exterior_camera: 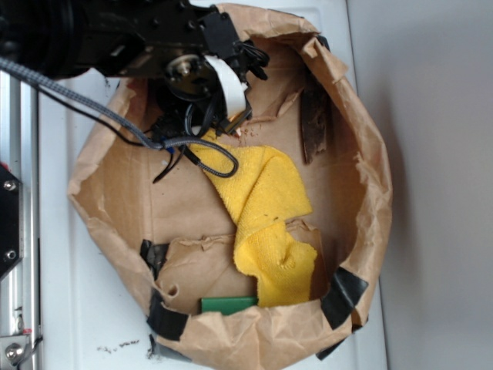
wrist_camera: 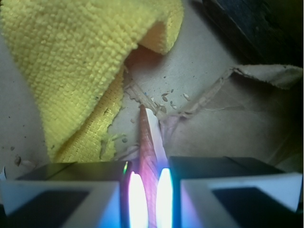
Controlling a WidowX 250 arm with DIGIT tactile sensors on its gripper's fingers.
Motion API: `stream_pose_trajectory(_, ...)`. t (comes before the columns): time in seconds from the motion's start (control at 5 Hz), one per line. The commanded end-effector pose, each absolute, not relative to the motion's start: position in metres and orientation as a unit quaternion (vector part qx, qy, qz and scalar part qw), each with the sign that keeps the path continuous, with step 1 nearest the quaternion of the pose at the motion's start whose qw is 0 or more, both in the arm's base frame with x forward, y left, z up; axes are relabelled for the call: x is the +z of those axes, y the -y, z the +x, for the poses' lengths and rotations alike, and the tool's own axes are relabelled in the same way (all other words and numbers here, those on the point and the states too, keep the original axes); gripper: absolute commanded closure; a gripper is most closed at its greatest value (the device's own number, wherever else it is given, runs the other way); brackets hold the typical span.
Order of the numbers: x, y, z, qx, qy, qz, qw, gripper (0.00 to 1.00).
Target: Grab the shell.
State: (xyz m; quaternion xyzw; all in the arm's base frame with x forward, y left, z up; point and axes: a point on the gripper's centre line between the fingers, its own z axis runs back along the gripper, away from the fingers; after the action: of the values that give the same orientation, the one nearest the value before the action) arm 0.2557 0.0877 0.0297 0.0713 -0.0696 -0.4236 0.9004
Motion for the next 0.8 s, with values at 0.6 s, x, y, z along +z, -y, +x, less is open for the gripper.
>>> stream_pose_trajectory(0.6, 0.124, -0.084, 0.239, -0.364, 0.142, -0.023, 0.92, 1.0)
